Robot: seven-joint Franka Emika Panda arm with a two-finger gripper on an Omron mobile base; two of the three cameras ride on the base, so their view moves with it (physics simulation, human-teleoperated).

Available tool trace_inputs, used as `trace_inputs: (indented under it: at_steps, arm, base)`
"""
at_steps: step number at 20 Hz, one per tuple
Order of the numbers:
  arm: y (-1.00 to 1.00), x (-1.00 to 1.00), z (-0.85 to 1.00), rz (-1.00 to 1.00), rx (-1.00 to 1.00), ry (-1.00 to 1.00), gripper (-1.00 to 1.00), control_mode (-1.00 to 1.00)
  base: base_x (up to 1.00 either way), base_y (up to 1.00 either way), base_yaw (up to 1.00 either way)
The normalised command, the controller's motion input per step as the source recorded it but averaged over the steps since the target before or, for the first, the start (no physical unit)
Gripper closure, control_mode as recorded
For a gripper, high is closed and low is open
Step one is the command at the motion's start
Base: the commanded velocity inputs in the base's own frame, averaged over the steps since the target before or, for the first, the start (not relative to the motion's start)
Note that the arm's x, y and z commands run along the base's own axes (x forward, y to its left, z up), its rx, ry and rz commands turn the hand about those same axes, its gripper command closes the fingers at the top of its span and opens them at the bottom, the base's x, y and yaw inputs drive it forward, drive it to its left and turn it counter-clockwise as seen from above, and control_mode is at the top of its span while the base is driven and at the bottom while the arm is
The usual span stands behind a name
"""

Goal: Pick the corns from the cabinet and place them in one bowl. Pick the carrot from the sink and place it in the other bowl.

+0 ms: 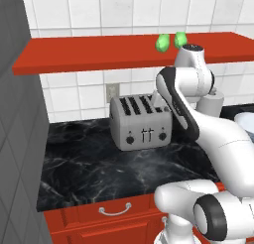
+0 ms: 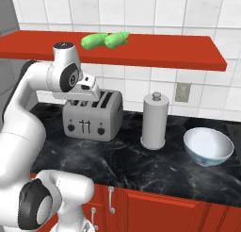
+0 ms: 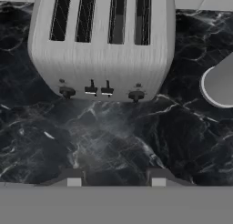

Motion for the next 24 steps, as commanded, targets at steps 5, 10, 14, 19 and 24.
trace_inputs:
  at_steps: [5, 10, 14, 19, 24]
  arm:
    - [0.00, -0.08, 0.01, 0.00, 0.00, -0.01, -1.00, -1.00]
    - [0.00, -0.49, 0.21, 0.00, 0.00, -0.04, -1.00, -1.00]
    - [0.00, -0.56, 0.43, 0.00, 0.00, -0.09, -1.00, -1.00]
    - [-0.08, -0.39, 0.56, -0.03, 0.00, -0.13, -1.00, -1.00]
    - [-0.13, -0.06, 0.60, -0.07, 0.00, -0.15, -1.00, -1.00]
  base:
    - [0.00, 0.00, 0.00]
    - [0.00, 0.00, 0.00]
    - [0.00, 0.00, 0.00]
    - [0.00, 0.00, 0.00]
    - [0.00, 0.00, 0.00]
